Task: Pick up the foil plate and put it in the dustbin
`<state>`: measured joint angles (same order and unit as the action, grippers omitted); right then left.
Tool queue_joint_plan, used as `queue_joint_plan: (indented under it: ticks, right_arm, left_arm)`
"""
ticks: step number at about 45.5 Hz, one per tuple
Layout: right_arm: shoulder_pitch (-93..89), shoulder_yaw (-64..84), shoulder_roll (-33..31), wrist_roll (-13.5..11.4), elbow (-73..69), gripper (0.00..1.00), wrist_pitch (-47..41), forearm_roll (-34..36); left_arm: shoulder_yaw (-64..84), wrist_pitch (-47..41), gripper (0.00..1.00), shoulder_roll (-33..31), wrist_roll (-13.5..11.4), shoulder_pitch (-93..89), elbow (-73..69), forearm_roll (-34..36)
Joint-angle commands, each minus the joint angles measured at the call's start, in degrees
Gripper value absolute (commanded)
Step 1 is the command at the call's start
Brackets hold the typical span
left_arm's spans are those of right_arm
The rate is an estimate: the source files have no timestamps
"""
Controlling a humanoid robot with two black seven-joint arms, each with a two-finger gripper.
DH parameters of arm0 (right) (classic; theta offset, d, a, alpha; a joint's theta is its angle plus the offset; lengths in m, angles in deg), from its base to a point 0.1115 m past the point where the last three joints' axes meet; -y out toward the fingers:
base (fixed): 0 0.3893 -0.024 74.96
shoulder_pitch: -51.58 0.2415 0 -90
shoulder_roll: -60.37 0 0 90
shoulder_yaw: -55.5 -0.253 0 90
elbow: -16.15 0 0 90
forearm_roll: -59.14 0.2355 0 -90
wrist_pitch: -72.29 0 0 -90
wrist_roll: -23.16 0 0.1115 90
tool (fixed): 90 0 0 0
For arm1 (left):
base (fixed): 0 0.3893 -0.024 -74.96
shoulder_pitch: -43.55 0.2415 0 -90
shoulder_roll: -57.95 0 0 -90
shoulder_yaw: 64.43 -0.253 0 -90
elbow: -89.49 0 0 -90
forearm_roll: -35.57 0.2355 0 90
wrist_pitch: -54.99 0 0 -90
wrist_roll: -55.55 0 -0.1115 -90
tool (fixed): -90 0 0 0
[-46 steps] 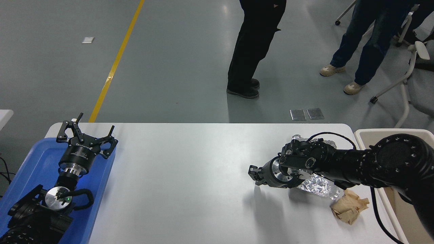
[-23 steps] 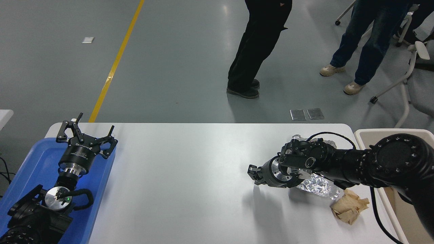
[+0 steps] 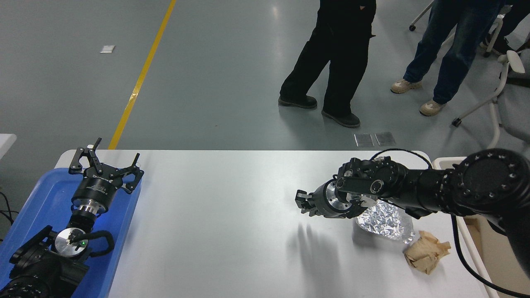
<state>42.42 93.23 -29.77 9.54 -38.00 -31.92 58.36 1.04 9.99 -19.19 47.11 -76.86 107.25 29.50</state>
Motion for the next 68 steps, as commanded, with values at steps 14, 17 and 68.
queue_joint_plan:
  ticks: [14, 17, 68]
  right_arm:
    - [37.8, 17.47, -12.6, 0.0, -28.03, 1.0, -9.77, 15.28]
    - [41.57, 18.87, -13.22, 0.0, -28.38, 1.0, -14.96, 15.28]
    - [69.19, 50.52, -12.17, -0.18, -32.25, 1.0, -30.79, 14.48]
  left_arm:
    - [0.0, 0.0, 0.99, -0.03, 0.0, 0.0, 0.0, 0.0]
    - [0.0, 0.0, 0.99, -0.03, 0.0, 0.0, 0.0, 0.0]
    - [-0.08, 0.0, 0.99, -0.03, 0.0, 0.0, 0.0, 0.09]
